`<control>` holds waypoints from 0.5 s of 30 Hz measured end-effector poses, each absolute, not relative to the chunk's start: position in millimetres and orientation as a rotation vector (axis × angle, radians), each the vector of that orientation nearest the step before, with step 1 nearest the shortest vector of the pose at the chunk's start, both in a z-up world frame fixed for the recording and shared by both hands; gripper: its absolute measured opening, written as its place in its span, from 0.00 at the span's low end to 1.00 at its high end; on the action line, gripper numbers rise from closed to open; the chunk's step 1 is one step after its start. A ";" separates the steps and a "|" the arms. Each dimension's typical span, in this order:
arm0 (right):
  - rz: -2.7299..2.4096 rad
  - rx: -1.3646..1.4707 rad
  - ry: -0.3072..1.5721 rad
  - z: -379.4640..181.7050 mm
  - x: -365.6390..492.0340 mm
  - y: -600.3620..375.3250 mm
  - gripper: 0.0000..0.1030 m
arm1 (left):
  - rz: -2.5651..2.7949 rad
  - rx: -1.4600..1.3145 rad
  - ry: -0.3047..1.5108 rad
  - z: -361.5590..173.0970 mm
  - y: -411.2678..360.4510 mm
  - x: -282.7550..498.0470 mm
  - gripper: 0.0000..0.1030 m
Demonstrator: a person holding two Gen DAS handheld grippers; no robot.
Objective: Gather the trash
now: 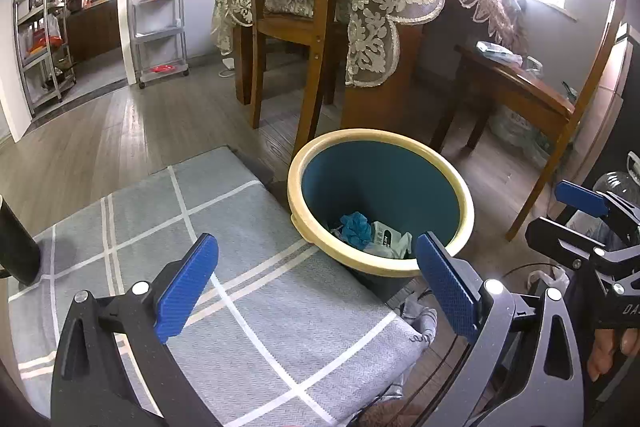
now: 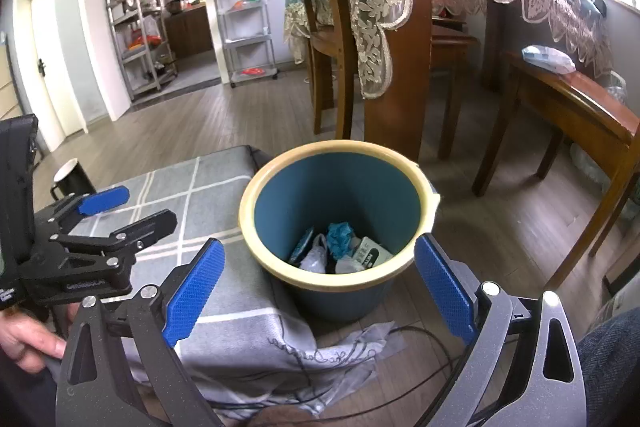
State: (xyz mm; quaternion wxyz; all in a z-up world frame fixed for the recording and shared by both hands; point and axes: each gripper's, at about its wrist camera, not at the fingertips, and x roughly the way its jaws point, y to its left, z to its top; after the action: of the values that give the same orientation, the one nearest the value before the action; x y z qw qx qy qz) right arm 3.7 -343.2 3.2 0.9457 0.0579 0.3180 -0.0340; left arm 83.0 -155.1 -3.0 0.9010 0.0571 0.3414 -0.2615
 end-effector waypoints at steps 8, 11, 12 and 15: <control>-0.070 0.118 0.648 3.3 3.5 -343.4 0.93 | -0.553 0.124 0.702 -4.1 -157.7 81.9 0.95; -0.070 0.118 0.648 3.5 3.4 -343.3 0.93 | -0.564 0.119 0.692 -3.2 -157.3 80.4 0.95; -0.070 0.118 0.648 3.5 3.4 -342.6 0.93 | -0.567 0.117 0.695 -3.5 -157.5 80.5 0.95; -0.070 0.119 0.648 3.5 3.5 -343.3 0.93 | -0.572 0.116 0.708 -4.7 -158.1 81.8 0.95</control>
State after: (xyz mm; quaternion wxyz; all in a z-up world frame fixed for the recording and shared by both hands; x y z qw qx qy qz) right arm 3.5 -343.3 3.5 0.9456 0.0583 0.3182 -0.0344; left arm 81.8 -158.1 -4.7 0.8965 0.0559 0.3418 -0.2762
